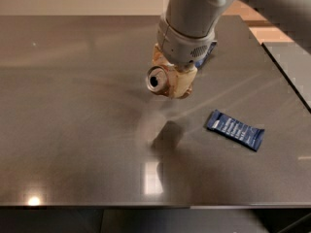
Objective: Knock orange can over
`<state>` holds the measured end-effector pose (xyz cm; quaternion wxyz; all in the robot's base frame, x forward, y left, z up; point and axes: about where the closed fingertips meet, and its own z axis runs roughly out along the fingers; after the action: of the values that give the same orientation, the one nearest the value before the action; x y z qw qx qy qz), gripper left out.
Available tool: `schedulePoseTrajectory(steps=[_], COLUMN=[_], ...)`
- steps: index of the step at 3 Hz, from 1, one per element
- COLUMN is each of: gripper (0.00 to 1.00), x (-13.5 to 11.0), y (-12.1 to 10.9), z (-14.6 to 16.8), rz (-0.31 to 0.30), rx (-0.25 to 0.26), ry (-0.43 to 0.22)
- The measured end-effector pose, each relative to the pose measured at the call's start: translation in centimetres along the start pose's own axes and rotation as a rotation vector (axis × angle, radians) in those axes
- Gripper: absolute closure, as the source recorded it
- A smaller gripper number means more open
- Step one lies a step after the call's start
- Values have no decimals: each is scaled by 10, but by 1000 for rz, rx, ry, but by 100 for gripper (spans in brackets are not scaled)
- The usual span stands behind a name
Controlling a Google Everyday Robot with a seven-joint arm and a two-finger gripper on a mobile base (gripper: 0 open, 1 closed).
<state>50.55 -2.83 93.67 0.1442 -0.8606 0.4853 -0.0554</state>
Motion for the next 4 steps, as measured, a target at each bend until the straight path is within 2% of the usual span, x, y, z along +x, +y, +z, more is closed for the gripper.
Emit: schedulePoseTrajectory(steps=[2,3,4], gripper=[35,13,0], x=[9,11,17], y=[23,28,34], z=[29,40,58], rz=[-92,-115,-140], rx=[-109,-151,-211], ry=[106,128,160])
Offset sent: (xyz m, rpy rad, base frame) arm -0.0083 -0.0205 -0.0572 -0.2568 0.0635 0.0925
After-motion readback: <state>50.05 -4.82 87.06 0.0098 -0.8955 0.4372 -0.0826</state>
